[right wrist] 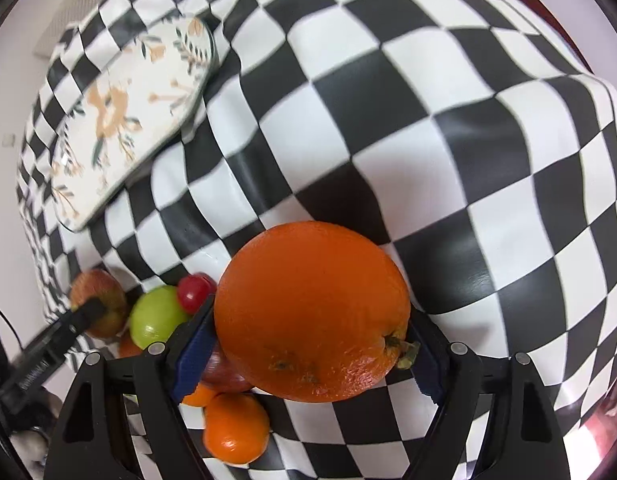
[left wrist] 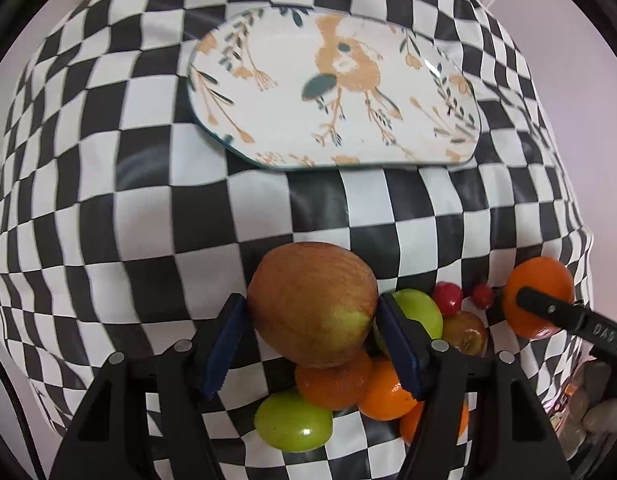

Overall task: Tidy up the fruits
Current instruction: 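Carry the apple and orange onto the floral plate and release both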

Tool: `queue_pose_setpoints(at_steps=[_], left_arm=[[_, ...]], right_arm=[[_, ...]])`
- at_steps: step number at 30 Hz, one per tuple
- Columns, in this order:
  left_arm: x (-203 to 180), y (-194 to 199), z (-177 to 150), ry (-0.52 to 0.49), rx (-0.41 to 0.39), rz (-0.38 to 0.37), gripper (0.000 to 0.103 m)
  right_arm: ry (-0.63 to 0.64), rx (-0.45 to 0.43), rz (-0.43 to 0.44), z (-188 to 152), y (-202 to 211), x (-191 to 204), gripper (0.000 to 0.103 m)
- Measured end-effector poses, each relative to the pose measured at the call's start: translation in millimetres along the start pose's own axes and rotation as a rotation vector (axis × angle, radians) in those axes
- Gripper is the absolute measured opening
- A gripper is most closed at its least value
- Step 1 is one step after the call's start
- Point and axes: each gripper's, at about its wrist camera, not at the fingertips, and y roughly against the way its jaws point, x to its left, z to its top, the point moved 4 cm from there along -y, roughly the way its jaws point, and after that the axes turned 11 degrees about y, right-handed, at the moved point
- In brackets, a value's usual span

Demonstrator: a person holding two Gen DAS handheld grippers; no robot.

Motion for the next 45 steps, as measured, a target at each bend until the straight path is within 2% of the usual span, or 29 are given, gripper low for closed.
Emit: queue_pose_setpoints(at_steps=[4, 5, 8, 10, 12, 15, 17, 19, 23, 25, 31, 36, 38, 40, 41, 45], left_arm=[[12, 31, 17, 0.053, -0.037, -0.039, 0.064], [17, 49, 23, 0.067, -0.051, -0.057, 0.064], [32, 73, 53, 0.090, -0.078, -0.087, 0.064], [29, 71, 85, 0.097, -0.096, -0.073, 0.064], [27, 63, 115, 0.095, -0.105, -0.038, 0.064], [34, 43, 146, 0.099, -0.086, 0.014, 0.064], [41, 31, 157, 0.088, -0.071, 0.047, 0.053], [41, 24, 163, 0.072, -0.080, 0.055, 0.053], [29, 22, 170, 0.006, -0.107, 0.114, 0.053], [29, 18, 170, -0.007, -0.123, 0.128, 0.058], [30, 12, 172, 0.035, -0.114, 0.127, 0.060], [34, 16, 181, 0.086, -0.095, 0.118, 0.060], [34, 20, 186, 0.110, -0.095, 0.099, 0.064], [32, 26, 188, 0.116, -0.102, 0.081, 0.084], [30, 29, 189, 0.115, -0.111, 0.073, 0.087], [30, 35, 183, 0.115, -0.125, 0.090, 0.088]], right_arm=[[0.033, -0.037, 0.048, 11, 38, 5, 0.085], [0.044, -0.046, 0.062, 18, 49, 6, 0.085], [0.090, -0.070, 0.105, 37, 87, 10, 0.085], [0.116, -0.080, 0.137, 57, 94, 23, 0.086], [0.147, -0.077, 0.159, 73, 112, 20, 0.085], [0.208, -0.065, 0.151, 113, 100, 46, 0.085], [0.235, -0.053, 0.135, 137, 87, 60, 0.086], [0.248, -0.026, 0.127, 159, 71, 71, 0.086], [0.256, 0.011, 0.116, 185, 50, 83, 0.086], [0.260, 0.020, 0.103, 193, 45, 85, 0.086], [0.293, 0.038, 0.056, 204, 35, 82, 0.087], [0.306, 0.072, 0.080, 211, 33, 75, 0.087], [0.300, 0.061, 0.096, 212, 37, 71, 0.089], [0.294, 0.033, 0.099, 215, 49, 61, 0.096], [0.295, 0.020, 0.093, 216, 57, 55, 0.096], [0.297, -0.018, 0.037, 214, 77, 39, 0.096]])
